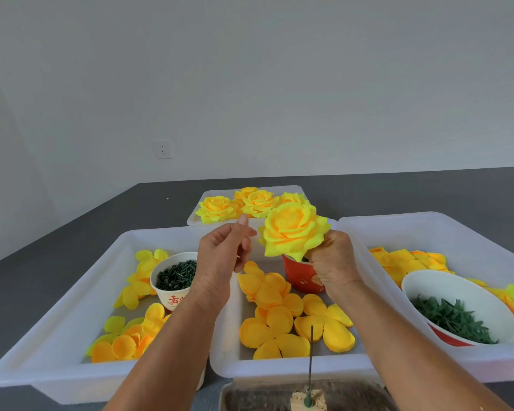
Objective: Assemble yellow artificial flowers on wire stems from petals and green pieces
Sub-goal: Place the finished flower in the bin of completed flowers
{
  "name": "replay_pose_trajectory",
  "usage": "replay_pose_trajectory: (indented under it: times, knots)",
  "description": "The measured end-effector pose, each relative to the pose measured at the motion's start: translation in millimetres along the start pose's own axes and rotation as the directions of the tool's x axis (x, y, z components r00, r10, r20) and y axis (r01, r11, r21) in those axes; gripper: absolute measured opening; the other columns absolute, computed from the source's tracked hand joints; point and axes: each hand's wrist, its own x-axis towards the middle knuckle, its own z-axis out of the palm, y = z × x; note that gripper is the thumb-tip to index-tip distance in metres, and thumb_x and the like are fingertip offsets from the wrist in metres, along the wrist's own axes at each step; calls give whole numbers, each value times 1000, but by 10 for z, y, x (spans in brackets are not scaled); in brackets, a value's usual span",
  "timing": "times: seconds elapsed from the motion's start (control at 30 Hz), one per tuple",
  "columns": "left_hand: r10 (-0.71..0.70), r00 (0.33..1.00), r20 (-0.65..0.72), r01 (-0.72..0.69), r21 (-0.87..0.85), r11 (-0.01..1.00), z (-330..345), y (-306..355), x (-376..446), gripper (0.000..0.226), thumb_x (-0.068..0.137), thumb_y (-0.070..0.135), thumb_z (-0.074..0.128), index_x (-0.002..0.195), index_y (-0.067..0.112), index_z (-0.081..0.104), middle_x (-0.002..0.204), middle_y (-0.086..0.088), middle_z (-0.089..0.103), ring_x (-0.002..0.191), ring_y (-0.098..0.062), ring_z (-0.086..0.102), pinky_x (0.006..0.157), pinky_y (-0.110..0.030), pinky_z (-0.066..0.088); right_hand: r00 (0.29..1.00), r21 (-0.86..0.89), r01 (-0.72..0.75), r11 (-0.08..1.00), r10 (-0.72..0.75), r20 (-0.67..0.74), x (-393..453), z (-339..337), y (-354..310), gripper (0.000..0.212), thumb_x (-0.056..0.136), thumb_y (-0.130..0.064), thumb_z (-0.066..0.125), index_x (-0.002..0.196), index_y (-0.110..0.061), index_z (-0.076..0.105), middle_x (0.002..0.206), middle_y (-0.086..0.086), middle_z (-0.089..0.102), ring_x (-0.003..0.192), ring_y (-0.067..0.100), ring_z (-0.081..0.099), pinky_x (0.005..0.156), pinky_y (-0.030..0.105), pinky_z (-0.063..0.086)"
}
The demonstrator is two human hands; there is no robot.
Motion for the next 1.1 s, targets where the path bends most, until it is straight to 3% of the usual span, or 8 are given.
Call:
replay_pose_trajectory:
  times: [0.17, 0.27, 0.33, 0.6, 0.87, 0.93, 1.1]
  knots:
    - [-34, 999, -9, 34, 1, 999, 0, -8, -4, 35, 88, 35, 57, 74, 4, 66, 52, -1, 49, 47, -14, 38, 39, -19, 27, 983, 254, -164, 953, 181, -44, 7, -15, -12, 31, 69, -6, 79, 51, -21, 59, 45, -15, 58, 54, 3, 53, 48, 15, 41]
    - [-44, 999, 2, 44, 13, 999, 1, -13, -2, 36, 86, 36, 58, 75, 3, 66, 51, 0, 49, 46, -14, 38, 39, -19, 27, 961, 348, -257, 902, 276, -6, -3, -14, -20, 22, 68, -12, 81, 58, -21, 65, 59, -12, 66, 70, 9, 60, 64, 26, 48]
    - [-51, 999, 4, 51, 25, 998, 3, -19, 0, 35, 86, 36, 58, 73, 4, 67, 51, 0, 50, 45, -13, 39, 38, -19, 28, 954, 372, -284, 884, 298, 23, -12, -9, -20, 18, 68, -15, 82, 60, -21, 67, 63, -9, 68, 74, 11, 61, 66, 27, 48]
    - [-51, 998, 34, 49, 74, 996, 24, -32, 4, 34, 81, 36, 61, 71, 4, 67, 54, -3, 52, 43, -11, 41, 38, -20, 30, 946, 348, -316, 883, 323, 41, -14, 18, 23, 15, 67, -21, 82, 59, -22, 70, 75, -5, 72, 90, 19, 63, 82, 40, 50]
    - [-132, 982, 133, 118, 109, 987, 72, -36, -17, 48, 65, 51, 63, 82, 6, 69, 73, -7, 72, 53, -13, 58, 43, -20, 40, 953, 257, -302, 918, 300, 48, -48, 43, 7, 14, 64, -30, 84, 62, -27, 71, 71, -10, 71, 83, 19, 63, 70, 33, 48]
    - [-169, 972, 164, 147, 138, 979, 86, -37, -24, 49, 64, 54, 64, 83, 9, 69, 80, -8, 74, 58, -15, 61, 46, -22, 43, 960, 261, -280, 924, 272, 69, -71, 46, -28, 14, 63, -32, 84, 59, -35, 71, 66, -15, 70, 79, 11, 63, 63, 27, 44]
    - [-222, 962, 159, 202, 130, 971, 101, -34, -18, 47, 63, 49, 68, 84, 7, 66, 81, -10, 73, 59, -16, 61, 48, -22, 44, 982, 234, -175, 956, 152, 112, -104, 52, -75, 14, 65, -25, 84, 70, -30, 72, 69, -18, 71, 73, -2, 64, 57, 10, 44]
